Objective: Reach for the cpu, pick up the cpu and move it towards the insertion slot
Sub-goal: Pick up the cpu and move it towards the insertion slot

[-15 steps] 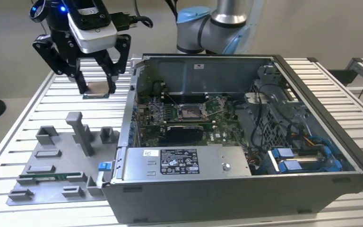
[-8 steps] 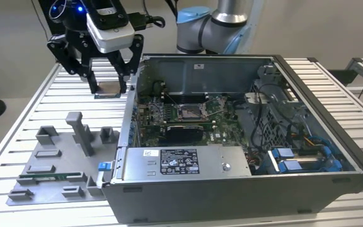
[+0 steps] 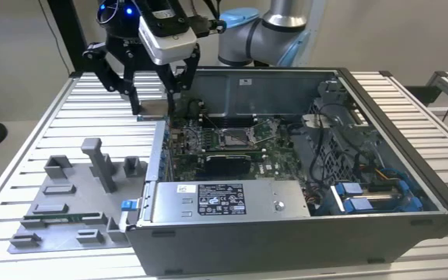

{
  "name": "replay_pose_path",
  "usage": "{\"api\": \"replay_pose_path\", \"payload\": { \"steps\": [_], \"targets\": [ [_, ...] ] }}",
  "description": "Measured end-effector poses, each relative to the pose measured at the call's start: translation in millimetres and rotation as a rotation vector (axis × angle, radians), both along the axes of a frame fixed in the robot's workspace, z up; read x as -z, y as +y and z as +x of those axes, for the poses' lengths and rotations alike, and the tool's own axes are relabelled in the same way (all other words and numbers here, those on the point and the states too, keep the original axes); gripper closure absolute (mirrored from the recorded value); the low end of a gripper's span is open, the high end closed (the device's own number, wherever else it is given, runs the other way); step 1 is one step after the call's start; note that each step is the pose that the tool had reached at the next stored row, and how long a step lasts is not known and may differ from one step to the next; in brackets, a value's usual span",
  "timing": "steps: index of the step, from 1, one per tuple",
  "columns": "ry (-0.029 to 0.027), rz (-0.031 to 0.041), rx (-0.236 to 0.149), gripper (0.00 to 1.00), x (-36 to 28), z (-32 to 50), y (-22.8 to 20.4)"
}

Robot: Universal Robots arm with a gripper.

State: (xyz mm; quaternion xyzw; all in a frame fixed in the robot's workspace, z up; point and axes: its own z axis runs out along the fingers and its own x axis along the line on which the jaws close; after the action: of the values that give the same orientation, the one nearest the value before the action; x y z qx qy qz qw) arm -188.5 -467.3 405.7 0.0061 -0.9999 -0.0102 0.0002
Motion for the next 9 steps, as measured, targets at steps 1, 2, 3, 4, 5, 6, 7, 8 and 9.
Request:
{"api": "replay_pose_path", "payload": {
  "steps": [1, 2, 3, 4, 5, 6, 7, 8, 9],
  "targets": [
    [0.0, -0.0001, 0.0, 1.0, 0.0, 3.9, 0.0],
    [0.0001, -0.0001, 0.0, 1.0, -0.1, 11.2, 0.0],
    [0.0, 0.0, 0.0, 1.0, 0.0, 14.9, 0.0],
    [0.0, 0.0, 0.0, 1.0, 0.0, 18.5, 0.0],
    [0.0, 0.0, 0.0, 1.0, 0.0, 22.4, 0.0],
    [0.0, -0.0001, 0.0, 1.0, 0.0, 26.1, 0.0],
    [0.0, 0.0, 0.0, 1.0, 0.0, 30.2, 0.0],
    [0.0, 0.0, 0.0, 1.0, 0.0, 34.4, 0.0],
    [0.0, 0.0, 0.0, 1.0, 0.0, 38.3, 0.0]
  ]
}}
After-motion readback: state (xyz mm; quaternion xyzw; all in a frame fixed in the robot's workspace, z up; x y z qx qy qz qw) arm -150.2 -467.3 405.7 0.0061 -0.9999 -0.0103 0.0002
